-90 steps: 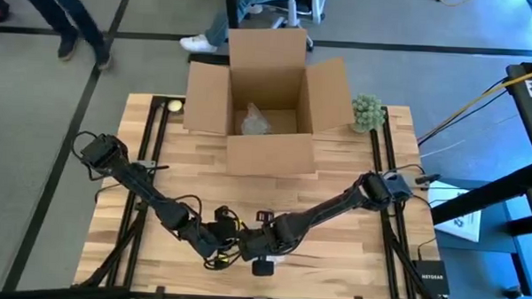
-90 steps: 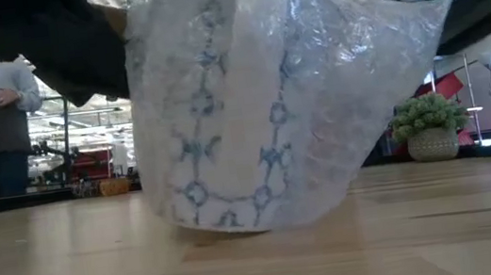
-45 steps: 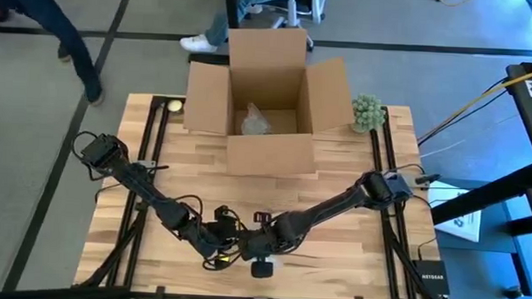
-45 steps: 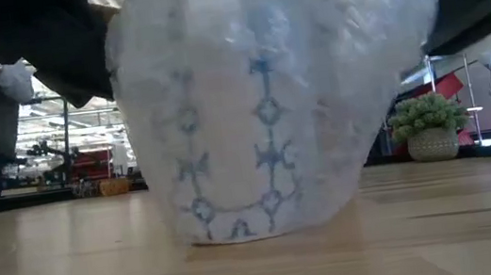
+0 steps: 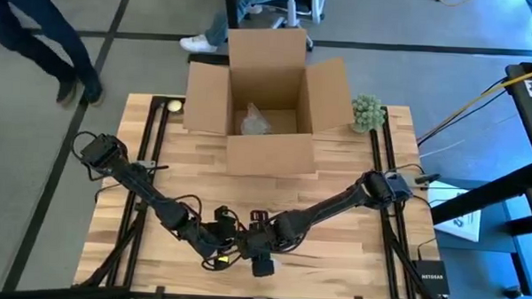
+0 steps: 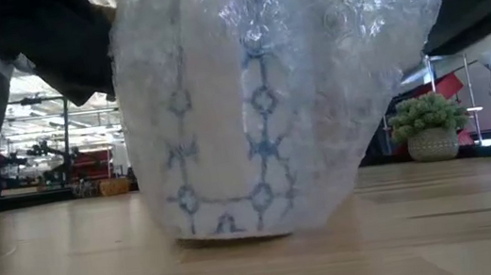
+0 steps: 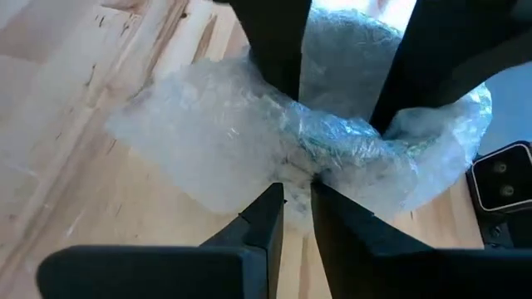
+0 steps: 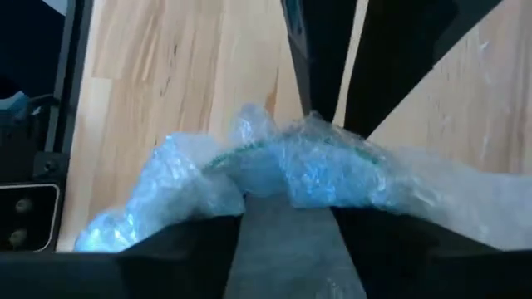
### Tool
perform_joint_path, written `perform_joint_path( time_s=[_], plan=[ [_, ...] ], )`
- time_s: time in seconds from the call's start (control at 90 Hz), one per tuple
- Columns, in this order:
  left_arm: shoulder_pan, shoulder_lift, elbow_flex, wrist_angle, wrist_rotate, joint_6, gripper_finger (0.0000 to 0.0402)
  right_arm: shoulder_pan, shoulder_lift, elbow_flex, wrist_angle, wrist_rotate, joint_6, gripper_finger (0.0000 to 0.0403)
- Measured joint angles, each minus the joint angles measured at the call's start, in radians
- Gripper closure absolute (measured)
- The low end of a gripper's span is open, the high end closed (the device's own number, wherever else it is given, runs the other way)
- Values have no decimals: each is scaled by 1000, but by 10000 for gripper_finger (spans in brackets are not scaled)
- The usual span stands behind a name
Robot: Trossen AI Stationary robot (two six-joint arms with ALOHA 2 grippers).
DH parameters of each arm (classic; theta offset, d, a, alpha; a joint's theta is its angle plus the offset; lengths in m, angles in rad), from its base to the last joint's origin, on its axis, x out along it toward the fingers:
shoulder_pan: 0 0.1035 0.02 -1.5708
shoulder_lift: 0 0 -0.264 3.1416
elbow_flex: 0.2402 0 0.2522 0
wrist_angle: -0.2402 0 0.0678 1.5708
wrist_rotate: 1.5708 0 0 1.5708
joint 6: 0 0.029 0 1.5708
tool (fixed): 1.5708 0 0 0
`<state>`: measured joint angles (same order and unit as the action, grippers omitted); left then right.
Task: Wrap mug
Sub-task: Wrap the white mug with bubble wrap
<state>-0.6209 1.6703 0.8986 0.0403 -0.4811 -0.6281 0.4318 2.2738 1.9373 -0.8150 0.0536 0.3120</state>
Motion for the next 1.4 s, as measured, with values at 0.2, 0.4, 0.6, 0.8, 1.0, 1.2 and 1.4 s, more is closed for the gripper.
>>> perform_joint_path(
  time_s=[0.2, 0.4, 0.6, 0.8, 1.0, 1.2, 1.4],
  plan=[
    [0, 0, 0, -6, 2, 0, 353, 0, 2, 0, 4, -6, -8, 215],
    [0, 0, 0, 0, -1, 0, 353, -1, 5, -2, -3, -21, -48, 300],
    [1, 0, 2, 1, -4, 7, 353, -1, 9, -5, -17, -62, -78, 385],
    [1, 0, 2, -3, -4, 9, 353, -1, 14, 59, -126, -39, -78, 399],
    [1, 0, 2, -6, -3, 11, 353, 0, 12, 186, -247, -21, -74, 400],
    [1, 0, 2, -6, -3, 9, 353, 0, 10, 262, -309, 34, -78, 401],
    [1, 0, 1, -8, 0, 8, 353, -10, 41, 204, -274, 44, -70, 402]
  ],
)
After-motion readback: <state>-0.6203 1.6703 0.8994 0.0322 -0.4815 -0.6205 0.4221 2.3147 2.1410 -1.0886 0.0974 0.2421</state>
